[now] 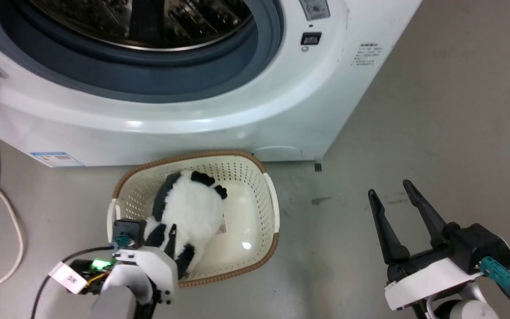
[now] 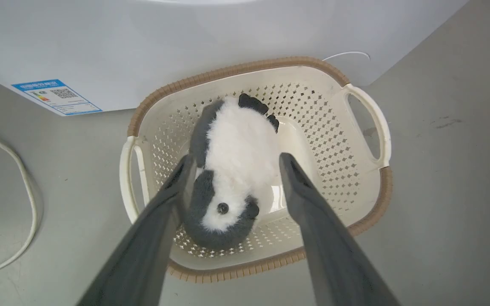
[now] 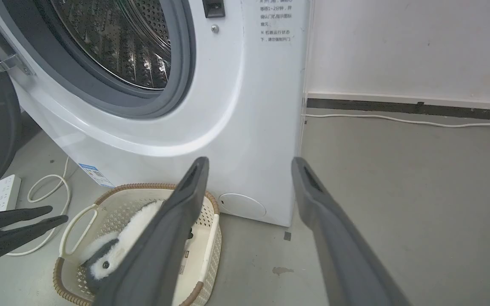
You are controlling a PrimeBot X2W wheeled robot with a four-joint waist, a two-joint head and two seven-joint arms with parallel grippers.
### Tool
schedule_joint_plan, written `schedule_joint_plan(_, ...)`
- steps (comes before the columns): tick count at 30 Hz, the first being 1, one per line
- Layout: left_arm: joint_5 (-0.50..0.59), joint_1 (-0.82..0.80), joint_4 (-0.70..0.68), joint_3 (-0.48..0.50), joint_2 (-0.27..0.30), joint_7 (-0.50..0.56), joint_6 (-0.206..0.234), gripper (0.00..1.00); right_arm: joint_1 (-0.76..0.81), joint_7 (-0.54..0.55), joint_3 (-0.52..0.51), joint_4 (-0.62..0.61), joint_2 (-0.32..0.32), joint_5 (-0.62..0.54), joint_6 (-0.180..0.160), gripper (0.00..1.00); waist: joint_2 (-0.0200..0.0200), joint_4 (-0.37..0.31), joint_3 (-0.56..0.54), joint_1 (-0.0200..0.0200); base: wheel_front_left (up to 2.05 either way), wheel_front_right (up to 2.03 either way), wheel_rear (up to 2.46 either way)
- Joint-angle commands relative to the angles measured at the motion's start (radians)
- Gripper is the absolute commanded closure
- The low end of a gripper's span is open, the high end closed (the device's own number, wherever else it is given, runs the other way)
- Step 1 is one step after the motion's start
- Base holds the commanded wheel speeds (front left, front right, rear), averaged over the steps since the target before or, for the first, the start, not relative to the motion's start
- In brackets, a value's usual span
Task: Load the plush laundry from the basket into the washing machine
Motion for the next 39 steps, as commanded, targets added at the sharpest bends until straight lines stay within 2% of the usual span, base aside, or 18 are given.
schedule_joint_plan(1, -0.015, -0.026, 0.026, -0.003, 0.013, 0.004, -0.001, 0.0, -0.017, -0.01, 0.007, -0.007, 0.001, 0.008, 0.0, 0.0, -0.0001, -0.009, 0.018, -0.0001, 0.0, 0.0, 0.0)
schedule_joint_plan(15, -0.032, -0.164, 0.177, -0.062, 0.082, 0.056, -0.022, 0.0, -0.056, -0.04, 0.032, -0.017, 0.001, 0.056, -0.001, 0.0, -0.0001, -0.053, 0.162, -0.0001, 0.0, 0.0, 0.0)
schedule_joint_plan(31, -0.022, -0.357, 0.341, -0.185, 0.162, 0.133, -0.051, 0.0, -0.099, -0.073, 0.07, -0.019, 0.002, 0.114, -0.001, 0.0, -0.0001, -0.12, 0.311, -0.0001, 0.0, 0.0, 0.0)
schedule_joint_plan(39, -0.024, -0.464, 0.424, -0.227, 0.208, 0.165, -0.032, 0.0, -0.12, -0.09, 0.091, -0.025, 0.002, 0.149, -0.001, 0.0, -0.0001, -0.158, 0.392, -0.0001, 0.0, 0.0, 0.0)
